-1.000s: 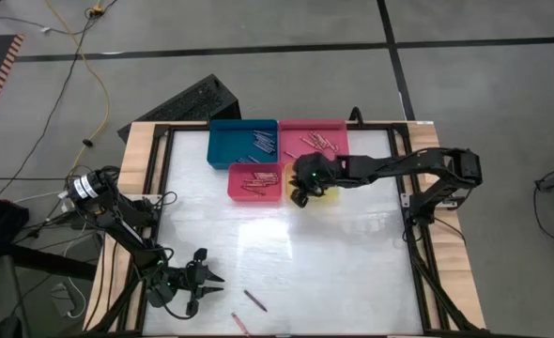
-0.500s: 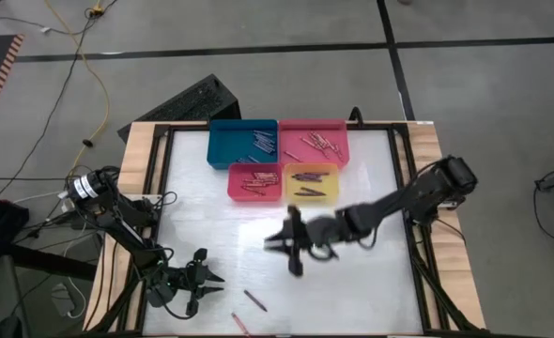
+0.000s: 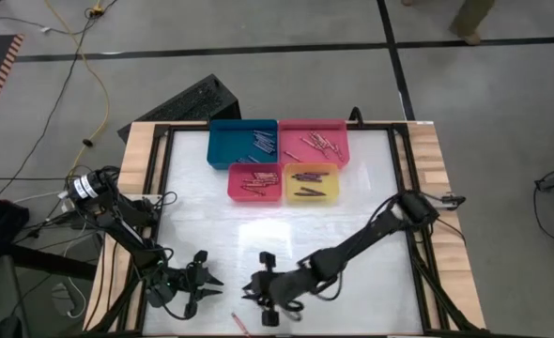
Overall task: Sort crayons
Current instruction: Put the violet crayon into the yellow bin
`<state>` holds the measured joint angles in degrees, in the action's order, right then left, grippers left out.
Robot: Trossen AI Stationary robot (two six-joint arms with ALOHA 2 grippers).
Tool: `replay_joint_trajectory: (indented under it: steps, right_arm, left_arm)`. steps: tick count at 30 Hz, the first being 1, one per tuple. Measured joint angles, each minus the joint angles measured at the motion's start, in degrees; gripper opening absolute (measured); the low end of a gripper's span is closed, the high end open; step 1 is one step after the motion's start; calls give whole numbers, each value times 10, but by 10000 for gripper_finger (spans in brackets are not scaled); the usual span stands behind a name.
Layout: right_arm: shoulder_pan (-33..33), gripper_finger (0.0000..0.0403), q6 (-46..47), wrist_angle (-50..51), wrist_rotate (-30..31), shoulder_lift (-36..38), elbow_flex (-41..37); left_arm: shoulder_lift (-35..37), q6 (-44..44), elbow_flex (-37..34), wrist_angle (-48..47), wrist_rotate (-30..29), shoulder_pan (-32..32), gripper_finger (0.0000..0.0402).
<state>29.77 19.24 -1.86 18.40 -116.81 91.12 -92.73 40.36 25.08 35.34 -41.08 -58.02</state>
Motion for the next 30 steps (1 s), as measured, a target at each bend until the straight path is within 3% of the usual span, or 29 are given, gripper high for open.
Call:
replay_joint_trajectory:
  steps: [5,12,19,30]
  right_arm:
    - [9,89,17,177,31,-74,132]
    - [19,89,62,302,63,-151,259]
    - [25,89,158,346,93,-172,276]
    - [34,89,203,348,113,-200,274]
  left_arm:
    - [0,1,0,0,14,-1,94]
    - [0,-2,0,-6,13,-1,94]
    - [0,-2,0,-14,13,0,94]
    - [0,-2,0,-15,9,0,94]
